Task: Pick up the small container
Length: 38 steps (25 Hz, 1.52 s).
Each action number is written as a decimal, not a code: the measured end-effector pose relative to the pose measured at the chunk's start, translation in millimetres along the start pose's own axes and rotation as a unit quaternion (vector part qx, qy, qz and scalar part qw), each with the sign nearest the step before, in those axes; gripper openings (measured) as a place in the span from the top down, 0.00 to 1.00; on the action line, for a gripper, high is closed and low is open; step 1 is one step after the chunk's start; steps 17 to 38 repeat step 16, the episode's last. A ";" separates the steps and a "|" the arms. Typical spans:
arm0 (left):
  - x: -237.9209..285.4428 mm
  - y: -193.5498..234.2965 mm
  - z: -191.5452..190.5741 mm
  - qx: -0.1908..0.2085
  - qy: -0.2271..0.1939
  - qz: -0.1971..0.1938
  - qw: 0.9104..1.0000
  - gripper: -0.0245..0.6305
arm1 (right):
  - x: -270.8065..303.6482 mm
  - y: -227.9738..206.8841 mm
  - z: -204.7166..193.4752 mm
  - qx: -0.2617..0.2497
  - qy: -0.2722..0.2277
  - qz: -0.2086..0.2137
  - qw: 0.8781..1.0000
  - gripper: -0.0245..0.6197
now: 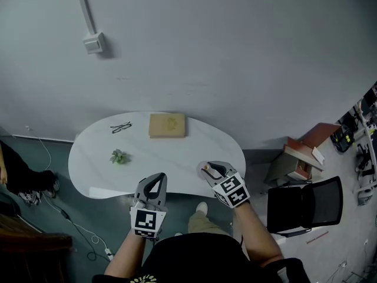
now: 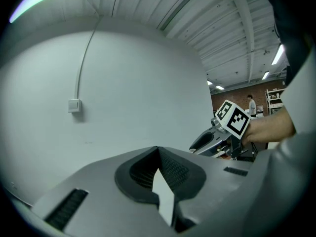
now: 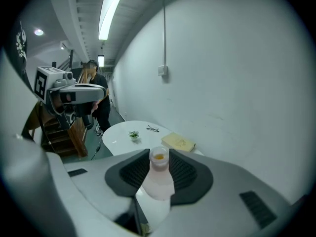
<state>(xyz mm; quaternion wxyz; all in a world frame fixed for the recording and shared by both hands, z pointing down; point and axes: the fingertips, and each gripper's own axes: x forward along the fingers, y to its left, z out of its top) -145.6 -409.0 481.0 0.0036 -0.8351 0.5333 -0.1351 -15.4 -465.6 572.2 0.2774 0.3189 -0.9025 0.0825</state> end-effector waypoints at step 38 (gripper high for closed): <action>-18.5 -6.7 13.6 0.010 -0.011 0.001 1.000 0.96 | -65.1 14.8 58.6 -0.009 -0.096 -0.020 0.995 0.75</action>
